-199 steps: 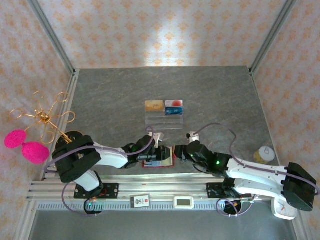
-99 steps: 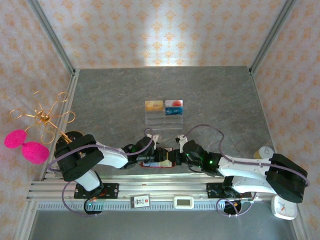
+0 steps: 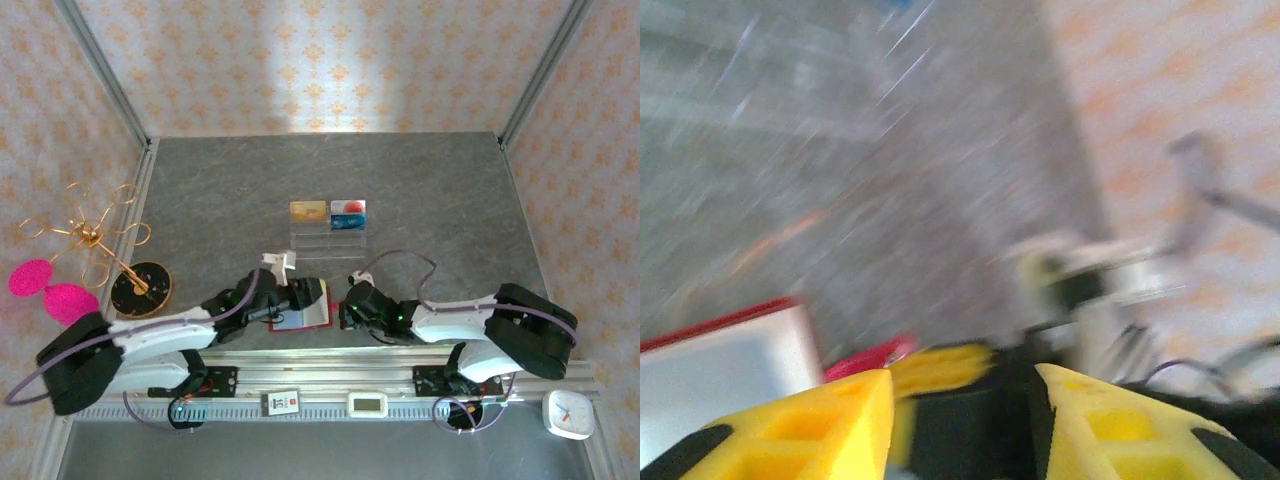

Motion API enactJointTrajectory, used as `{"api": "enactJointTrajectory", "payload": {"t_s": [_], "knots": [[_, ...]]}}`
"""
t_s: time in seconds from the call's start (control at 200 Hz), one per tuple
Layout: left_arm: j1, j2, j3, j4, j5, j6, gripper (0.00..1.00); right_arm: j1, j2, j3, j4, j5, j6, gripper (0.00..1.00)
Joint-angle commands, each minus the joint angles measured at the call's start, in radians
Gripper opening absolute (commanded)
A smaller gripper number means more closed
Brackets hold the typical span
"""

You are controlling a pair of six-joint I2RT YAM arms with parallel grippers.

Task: Take the credit cards out of the card holder

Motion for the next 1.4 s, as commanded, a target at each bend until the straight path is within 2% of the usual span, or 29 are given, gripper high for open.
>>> {"api": "enactJointTrajectory", "payload": {"t_s": [0.0,0.115,0.17,0.31,0.385,0.481,0.541,0.771,0.846,0.941,1.051,1.151,1.397], "knots": [[0.011,-0.113,-0.049,-0.041,-0.08,0.029,0.44,-0.009,0.025,0.007,-0.099,0.069,0.004,0.02],[0.011,-0.234,-0.054,-0.162,-0.134,0.052,0.52,-0.011,0.006,0.038,-0.147,0.094,-0.005,0.02],[0.011,-0.279,-0.053,-0.209,-0.155,0.059,0.56,-0.011,-0.039,0.057,-0.175,0.107,-0.023,0.06],[0.011,-0.38,-0.037,-0.272,-0.203,0.086,0.65,-0.007,-0.172,0.114,-0.258,0.117,-0.059,0.26],[0.011,-0.419,-0.013,-0.288,-0.225,0.107,0.67,0.014,-0.226,0.152,-0.284,0.113,-0.08,0.41],[0.011,-0.441,0.036,-0.316,-0.244,0.146,0.7,0.067,-0.244,0.211,-0.289,0.102,-0.106,0.48],[0.011,-0.44,0.086,-0.347,-0.256,0.177,0.71,0.087,-0.205,0.262,-0.287,0.062,-0.111,0.51],[0.026,-0.414,0.247,-0.474,-0.264,0.251,0.74,0.185,0.121,0.448,-0.237,0.019,-0.154,0.62],[0.036,-0.423,0.264,-0.491,-0.252,0.252,0.74,0.187,0.208,0.486,-0.224,0.021,-0.144,0.64],[0.044,-0.442,0.263,-0.503,-0.245,0.25,0.74,0.188,0.294,0.539,-0.264,0.091,-0.115,0.66],[0.05,-0.467,0.246,-0.506,-0.248,0.243,0.74,0.188,0.341,0.567,-0.284,0.145,-0.107,0.68],[0.053,-0.479,0.234,-0.504,-0.248,0.241,0.75,0.191,0.369,0.586,-0.292,0.165,-0.118,0.8],[0.057,-0.484,0.218,-0.502,-0.244,0.242,0.75,0.207,0.447,0.639,-0.346,0.203,-0.145,0.81]]}}
